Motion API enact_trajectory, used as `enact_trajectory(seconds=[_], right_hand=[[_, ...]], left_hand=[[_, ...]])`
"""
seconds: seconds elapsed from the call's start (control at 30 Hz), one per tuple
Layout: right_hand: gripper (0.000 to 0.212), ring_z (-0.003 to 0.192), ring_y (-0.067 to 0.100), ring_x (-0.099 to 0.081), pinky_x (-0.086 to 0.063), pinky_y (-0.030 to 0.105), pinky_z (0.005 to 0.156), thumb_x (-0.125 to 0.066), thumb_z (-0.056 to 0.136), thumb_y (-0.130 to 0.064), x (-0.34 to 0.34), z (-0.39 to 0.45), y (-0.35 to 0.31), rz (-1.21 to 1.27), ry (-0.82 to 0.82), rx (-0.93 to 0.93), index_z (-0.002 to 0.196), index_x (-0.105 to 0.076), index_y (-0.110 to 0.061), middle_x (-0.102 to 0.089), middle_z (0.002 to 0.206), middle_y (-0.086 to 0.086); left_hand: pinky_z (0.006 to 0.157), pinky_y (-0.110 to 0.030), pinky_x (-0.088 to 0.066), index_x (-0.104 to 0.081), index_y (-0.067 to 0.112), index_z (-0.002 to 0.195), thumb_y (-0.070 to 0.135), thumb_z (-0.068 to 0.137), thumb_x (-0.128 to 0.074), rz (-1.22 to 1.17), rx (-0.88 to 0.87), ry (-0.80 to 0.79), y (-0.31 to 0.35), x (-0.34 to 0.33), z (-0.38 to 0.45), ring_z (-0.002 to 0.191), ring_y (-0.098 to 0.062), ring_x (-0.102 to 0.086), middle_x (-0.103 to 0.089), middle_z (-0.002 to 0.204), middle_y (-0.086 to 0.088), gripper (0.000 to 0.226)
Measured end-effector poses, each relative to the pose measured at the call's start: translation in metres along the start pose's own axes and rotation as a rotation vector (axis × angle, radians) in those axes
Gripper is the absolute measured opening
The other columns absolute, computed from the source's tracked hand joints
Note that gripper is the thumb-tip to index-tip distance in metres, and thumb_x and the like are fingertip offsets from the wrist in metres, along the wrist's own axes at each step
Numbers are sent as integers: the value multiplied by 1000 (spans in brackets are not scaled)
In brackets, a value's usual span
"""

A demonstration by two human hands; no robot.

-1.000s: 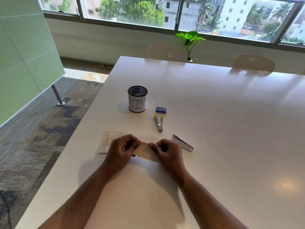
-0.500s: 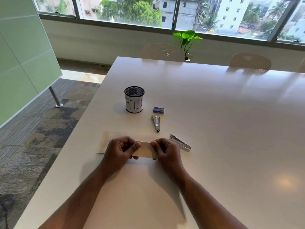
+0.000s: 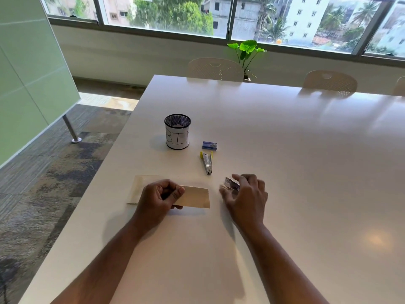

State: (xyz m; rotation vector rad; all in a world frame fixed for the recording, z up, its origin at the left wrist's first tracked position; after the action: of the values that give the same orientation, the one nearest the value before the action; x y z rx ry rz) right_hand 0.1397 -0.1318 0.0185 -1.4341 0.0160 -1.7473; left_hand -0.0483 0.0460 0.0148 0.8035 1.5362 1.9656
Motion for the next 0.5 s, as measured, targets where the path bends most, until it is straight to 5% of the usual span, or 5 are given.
enact_trajectory(seconds=[0.2, 0.33, 0.5], right_hand=[[27, 106, 22, -60, -45, 36, 91, -75, 89, -42, -3, 1, 1, 102, -5, 16, 111, -74, -27, -70, 110, -5], [18, 90, 5, -69, -56, 33, 78, -73, 89, -40, -6, -4, -8, 540, -66, -7, 106, -73, -34, -74, 99, -15], [18, 77, 14, -70, -62, 46, 73, -77, 92, -26, -17, -8, -21, 865, -272, 22, 110, -74, -25, -78, 104, -6]], left_hand=[[54, -21, -53, -73, 24, 81, 36, 88, -74, -19, 13, 19, 0, 0, 0, 63, -26, -77, -76, 72, -6, 14], [55, -21, -53, -73, 22, 82, 35, 88, -74, -31, 15, 10, 0, 0, -1, 64, -26, -77, -76, 74, -6, 14], [55, -20, -53, -74, 25, 83, 36, 88, -73, -33, 6, 7, 1, 1, 0, 64, -25, -76, -77, 74, -6, 12]])
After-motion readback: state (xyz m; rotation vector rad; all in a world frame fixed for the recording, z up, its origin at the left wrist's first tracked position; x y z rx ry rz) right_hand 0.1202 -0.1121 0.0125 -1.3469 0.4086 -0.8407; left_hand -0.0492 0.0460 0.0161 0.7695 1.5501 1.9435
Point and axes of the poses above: each hand's wrist, its own z-axis towards the middle knuckle, its own x-axis out of the back of the hand, y = z × x, the point moved 6 cm from there along z, towards the middle knuckle
